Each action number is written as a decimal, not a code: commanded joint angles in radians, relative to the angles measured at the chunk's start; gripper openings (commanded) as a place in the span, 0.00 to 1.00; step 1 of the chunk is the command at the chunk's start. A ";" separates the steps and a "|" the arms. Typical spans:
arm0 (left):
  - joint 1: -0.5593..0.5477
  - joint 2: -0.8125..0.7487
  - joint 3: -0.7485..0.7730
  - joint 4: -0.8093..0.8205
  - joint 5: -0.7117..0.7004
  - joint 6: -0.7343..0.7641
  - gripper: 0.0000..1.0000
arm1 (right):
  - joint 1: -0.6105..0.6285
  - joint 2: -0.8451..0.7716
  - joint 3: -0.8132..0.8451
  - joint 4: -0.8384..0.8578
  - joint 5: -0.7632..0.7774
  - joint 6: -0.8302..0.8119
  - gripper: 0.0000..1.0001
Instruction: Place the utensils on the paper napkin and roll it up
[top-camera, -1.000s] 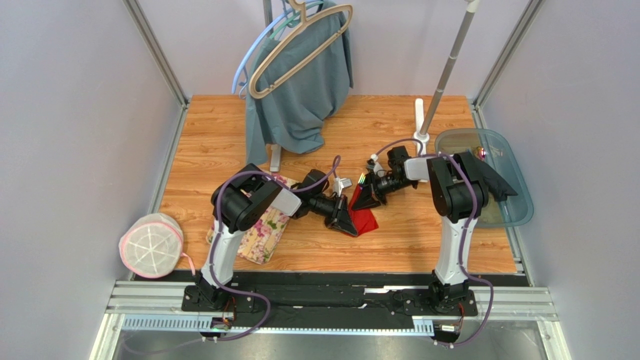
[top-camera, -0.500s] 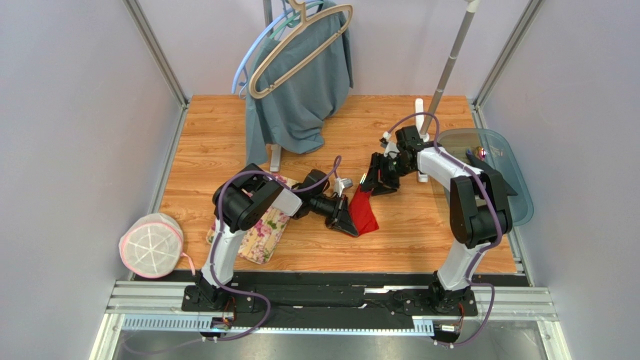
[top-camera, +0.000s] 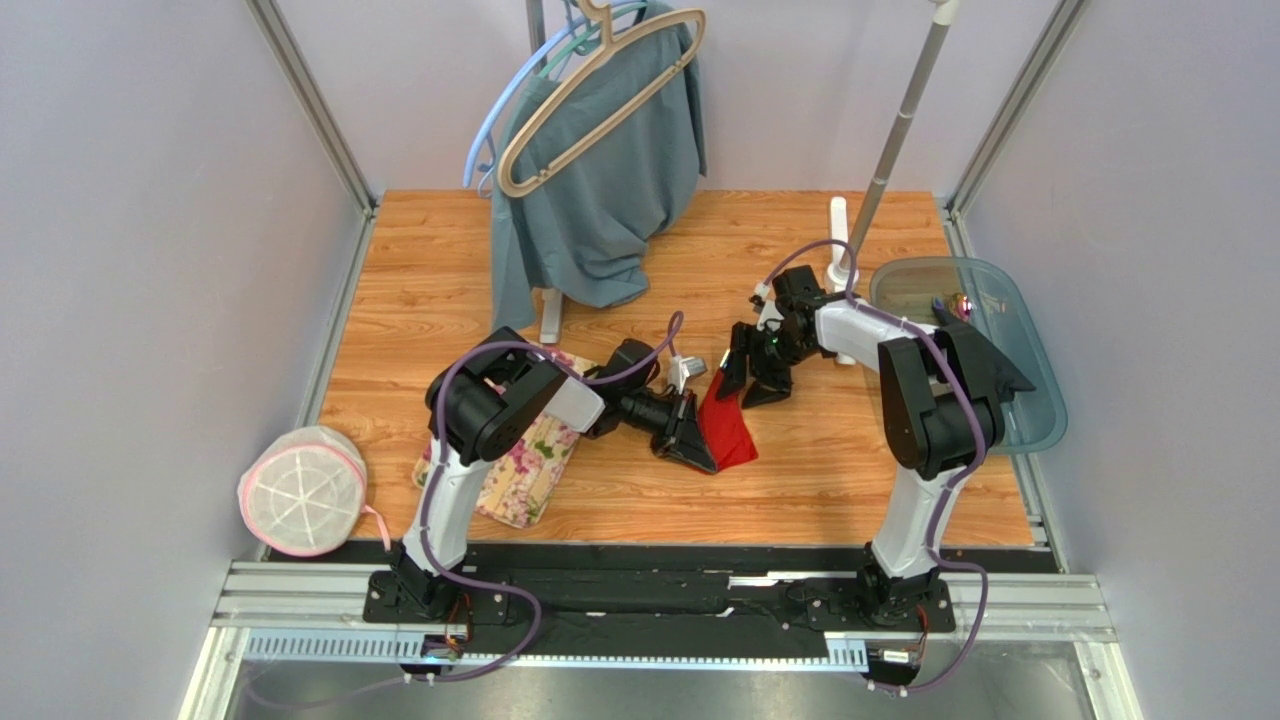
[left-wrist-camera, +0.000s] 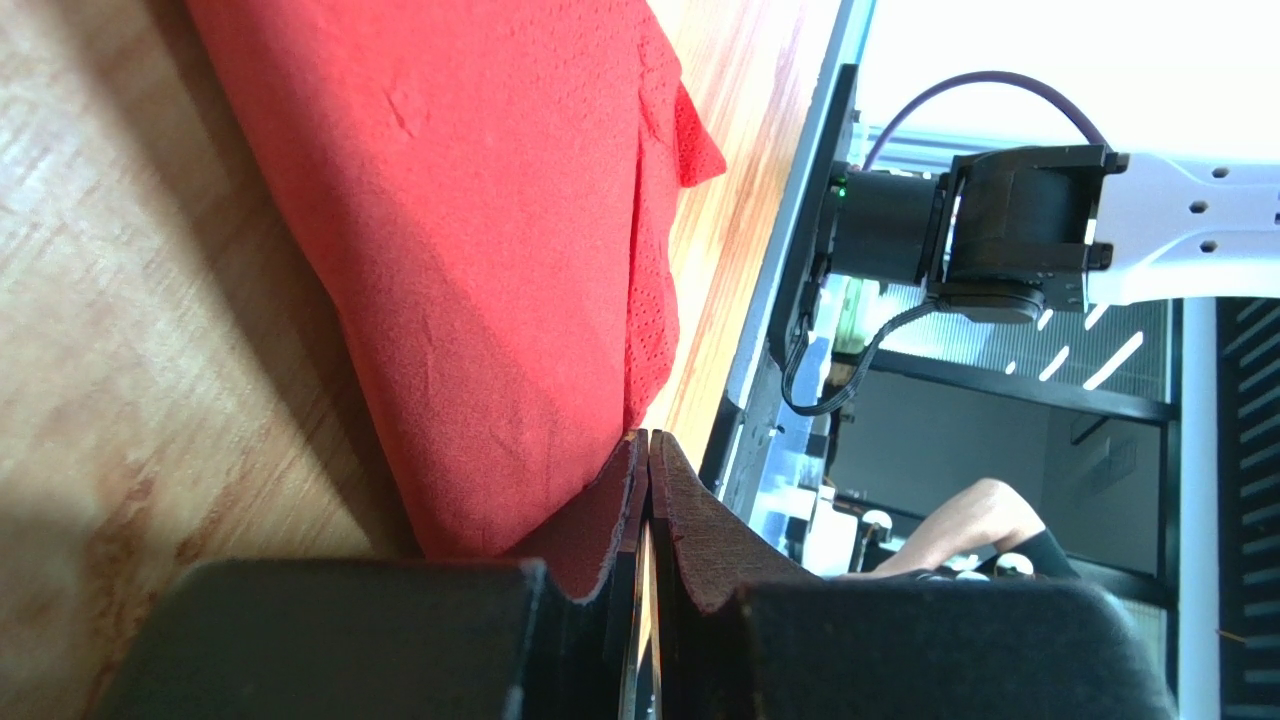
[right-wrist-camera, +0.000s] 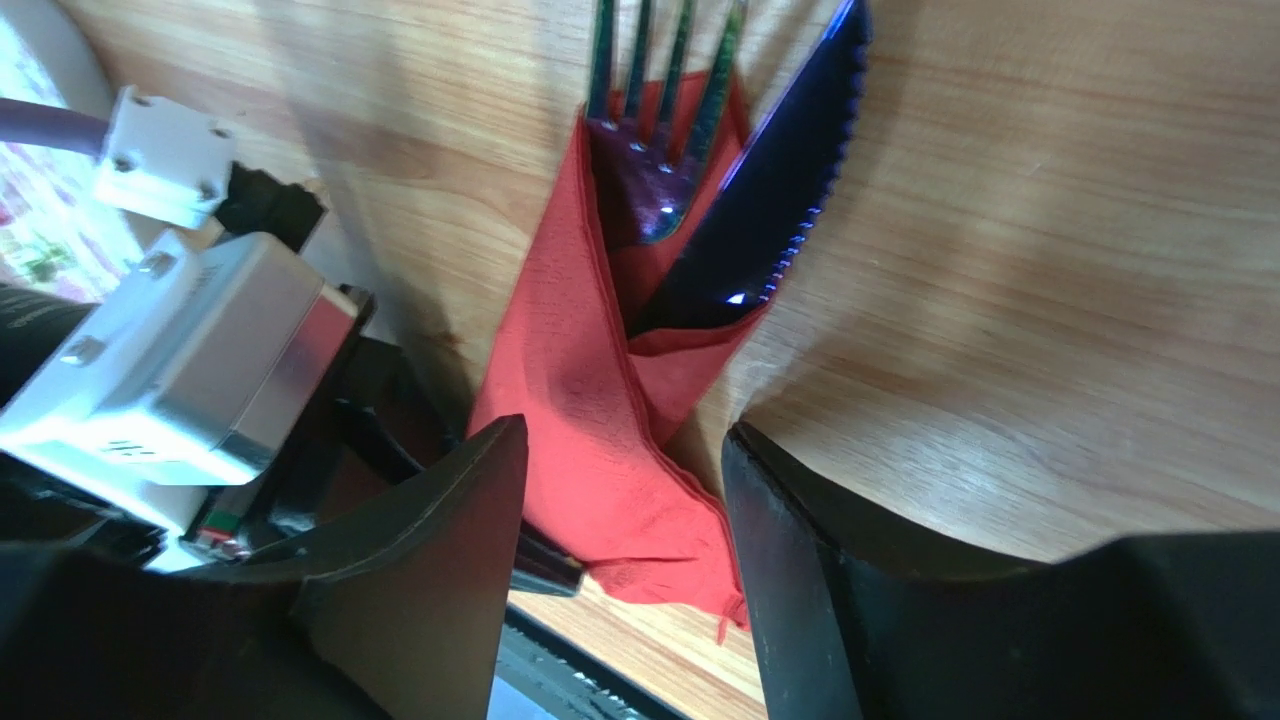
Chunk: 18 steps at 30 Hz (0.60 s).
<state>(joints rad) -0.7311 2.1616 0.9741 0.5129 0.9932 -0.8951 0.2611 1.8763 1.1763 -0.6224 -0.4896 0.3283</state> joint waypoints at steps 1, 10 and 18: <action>-0.002 0.035 0.002 -0.034 -0.099 0.048 0.10 | 0.012 0.030 -0.003 0.064 0.034 0.018 0.57; -0.002 0.026 0.005 -0.033 -0.105 0.044 0.09 | 0.021 0.099 -0.006 0.073 0.055 0.064 0.53; -0.002 0.017 0.005 -0.033 -0.116 0.044 0.09 | 0.021 0.144 0.003 0.050 0.062 0.066 0.32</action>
<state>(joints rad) -0.7315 2.1612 0.9745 0.5133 0.9863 -0.8963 0.2672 1.9427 1.2015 -0.5930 -0.5293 0.4107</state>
